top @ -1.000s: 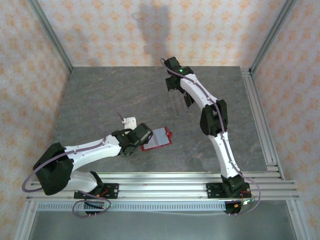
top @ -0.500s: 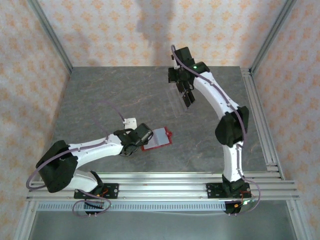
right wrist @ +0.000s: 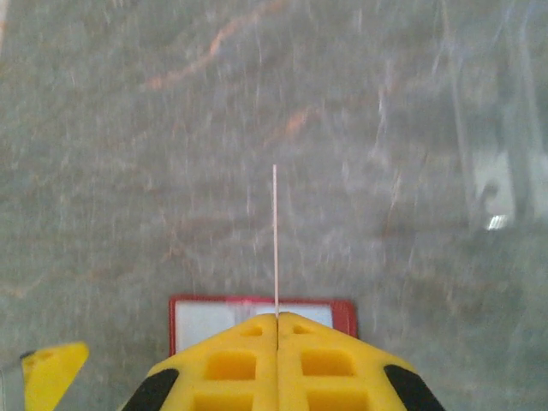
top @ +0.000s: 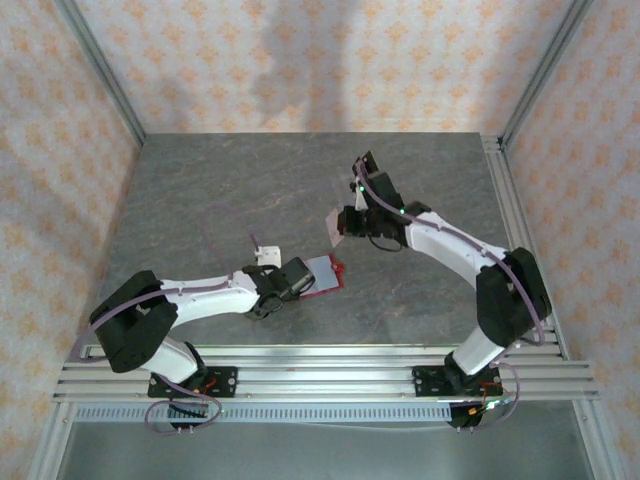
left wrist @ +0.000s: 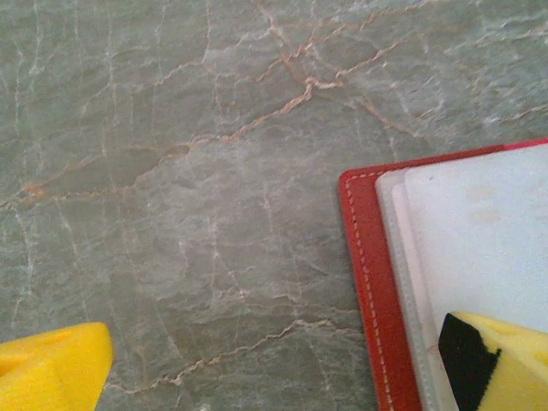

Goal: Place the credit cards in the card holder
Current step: Insert the credit card into the card slot.

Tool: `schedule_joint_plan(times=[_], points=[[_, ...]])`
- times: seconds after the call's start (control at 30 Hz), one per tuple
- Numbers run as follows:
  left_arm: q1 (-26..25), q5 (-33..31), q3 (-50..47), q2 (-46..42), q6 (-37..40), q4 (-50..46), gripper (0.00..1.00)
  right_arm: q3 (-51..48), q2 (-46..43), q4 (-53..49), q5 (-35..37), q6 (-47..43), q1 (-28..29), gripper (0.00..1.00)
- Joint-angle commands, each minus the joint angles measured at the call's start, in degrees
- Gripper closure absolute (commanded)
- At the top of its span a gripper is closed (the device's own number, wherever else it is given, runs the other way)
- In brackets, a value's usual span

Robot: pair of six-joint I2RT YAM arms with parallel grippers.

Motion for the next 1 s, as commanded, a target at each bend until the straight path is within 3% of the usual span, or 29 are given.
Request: schedule_joint_plan(times=[0.0, 0.23, 0.47, 0.67, 0.97], points=[[-0.4, -3.2, -1.9, 1.1, -3.0, -2.1, 0.00, -5.8, -5.6, 10.2, -2.8, 5.9, 1.2, 1.00], [0.2, -5.3, -2.0, 4.8, -3.0, -2.3, 0.00, -18.1, -10.6, 21.7, -2.7, 12.8, 3.7, 1.00], [4.9, -6.3, -0.8, 4.9, 2.9, -1.7, 0.00, -25.5, -12.8, 32.3, -1.1, 16.9, 5.1, 1.00], [6.8, -6.1, 1.4, 1.5, 7.9, -3.2, 0.00, -27.8, -11.0, 38.0, -0.5, 18.2, 5.9, 1.00], [6.8, -0.9, 2.9, -3.8, 6.1, -2.2, 0.00, -27.5, -1.9, 49.3, -5.2, 18.2, 5.9, 1.00]])
